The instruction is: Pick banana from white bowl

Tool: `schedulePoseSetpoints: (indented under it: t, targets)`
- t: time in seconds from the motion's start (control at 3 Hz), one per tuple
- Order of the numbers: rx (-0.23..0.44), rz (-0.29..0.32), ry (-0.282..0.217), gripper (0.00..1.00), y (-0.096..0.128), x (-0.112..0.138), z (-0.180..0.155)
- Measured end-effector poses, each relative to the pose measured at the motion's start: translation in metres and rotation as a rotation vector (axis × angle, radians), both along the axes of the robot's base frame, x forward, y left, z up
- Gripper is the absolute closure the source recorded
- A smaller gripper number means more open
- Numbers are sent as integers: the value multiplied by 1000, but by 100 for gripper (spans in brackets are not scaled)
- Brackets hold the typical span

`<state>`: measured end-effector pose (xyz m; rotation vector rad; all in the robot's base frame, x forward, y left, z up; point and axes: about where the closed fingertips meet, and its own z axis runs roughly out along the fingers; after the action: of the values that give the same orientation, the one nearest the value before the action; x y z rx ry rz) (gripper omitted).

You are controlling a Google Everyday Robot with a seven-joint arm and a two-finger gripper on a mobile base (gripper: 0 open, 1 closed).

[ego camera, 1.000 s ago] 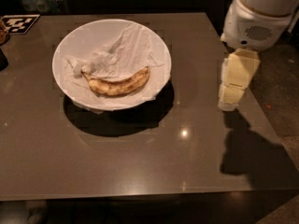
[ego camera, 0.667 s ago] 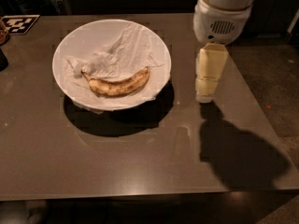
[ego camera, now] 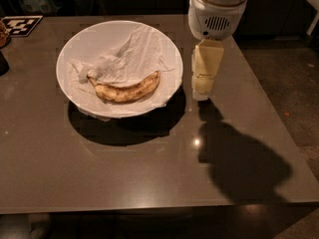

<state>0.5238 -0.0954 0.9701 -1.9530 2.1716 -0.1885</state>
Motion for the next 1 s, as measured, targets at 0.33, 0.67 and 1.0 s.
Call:
schedulePoseSetpoints:
  t: [0.33,0.67,1.0]
  targets:
    - [-52,66,-21,0,38,22,-4]
    - [-107,106,-13,0,69,40,-24]
    - [-138,118,-3,4,86,50,-37]
